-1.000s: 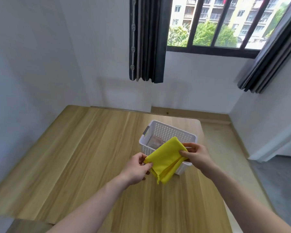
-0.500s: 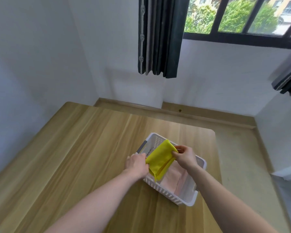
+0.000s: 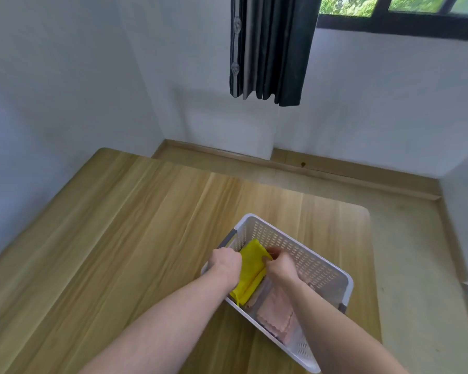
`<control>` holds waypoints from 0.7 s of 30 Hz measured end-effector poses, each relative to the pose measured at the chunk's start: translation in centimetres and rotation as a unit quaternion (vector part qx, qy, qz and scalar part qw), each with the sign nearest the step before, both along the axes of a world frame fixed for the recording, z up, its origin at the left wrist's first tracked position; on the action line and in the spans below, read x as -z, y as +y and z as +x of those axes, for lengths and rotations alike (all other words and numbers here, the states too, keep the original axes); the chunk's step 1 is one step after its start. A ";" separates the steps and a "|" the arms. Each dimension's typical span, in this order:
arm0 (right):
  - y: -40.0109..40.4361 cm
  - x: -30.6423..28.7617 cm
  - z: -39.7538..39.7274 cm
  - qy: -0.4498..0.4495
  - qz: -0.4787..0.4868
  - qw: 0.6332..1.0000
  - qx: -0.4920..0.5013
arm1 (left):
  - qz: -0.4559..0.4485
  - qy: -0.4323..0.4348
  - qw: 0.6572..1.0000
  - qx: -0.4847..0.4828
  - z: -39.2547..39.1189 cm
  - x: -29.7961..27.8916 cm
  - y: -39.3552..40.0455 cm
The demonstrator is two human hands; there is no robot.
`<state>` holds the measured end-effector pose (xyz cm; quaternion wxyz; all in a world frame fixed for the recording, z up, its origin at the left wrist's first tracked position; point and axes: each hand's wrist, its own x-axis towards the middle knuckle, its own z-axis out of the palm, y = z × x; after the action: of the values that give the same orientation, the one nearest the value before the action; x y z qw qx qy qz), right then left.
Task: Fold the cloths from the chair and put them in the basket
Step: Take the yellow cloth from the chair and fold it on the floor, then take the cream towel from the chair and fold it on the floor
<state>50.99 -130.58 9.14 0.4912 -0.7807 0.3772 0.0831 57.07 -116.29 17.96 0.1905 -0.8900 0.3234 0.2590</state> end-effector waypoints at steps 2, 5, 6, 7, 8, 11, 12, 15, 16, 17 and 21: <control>0.1 0.9 0.6 0.009 -0.008 0.999 -0.044 | -0.005 -0.005 1.000 0.010 -0.3 0.1 -0.2; 0.0 1.5 0.5 0.025 -0.026 0.996 -0.076 | -0.042 -0.004 0.999 0.009 -1.0 -0.1 0.6; 0.0 1.4 0.3 0.025 -0.034 0.996 -0.079 | -0.066 -0.002 0.998 0.001 -1.3 -0.3 1.1; -0.1 1.2 -0.1 0.023 -0.042 0.996 -0.081 | -0.099 0.002 0.995 -0.011 -1.5 -0.5 1.7; -0.2 0.9 -0.6 0.021 -0.046 0.996 -0.079 | -0.140 0.005 0.990 -0.024 -1.8 -0.7 2.4; 0.1 -1.4 -2.2 0.012 -0.039 0.997 -0.067 | -0.280 0.017 0.957 -0.068 -3.0 -1.4 5.3; 0.4 -2.5 -2.8 0.003 -0.039 0.997 -0.061 | -0.321 0.018 0.943 -0.083 -3.5 -1.7 6.5; 1.9 -6.7 -4.6 -0.054 -0.038 0.997 -0.037 | -0.391 0.016 0.911 -0.134 -5.6 -2.9 11.3; 2.7 -8.2 -5.3 -0.076 -0.039 0.996 -0.034 | -0.401 0.010 0.903 -0.151 -6.4 -3.4 13.2; 3.9 -9.7 -6.0 -0.101 -0.041 0.993 -0.035 | -0.413 0.005 0.895 -0.169 -7.4 -3.9 15.3; 11.9 -14.8 -9.4 -0.186 -0.016 0.981 -0.059 | -0.424 -0.011 0.872 -0.243 -12.7 -5.2 25.4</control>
<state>41.64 -118.69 23.93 0.5342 -0.8114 0.2339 -0.0403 44.32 -90.84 23.18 -0.2705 -0.9386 0.1735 0.1254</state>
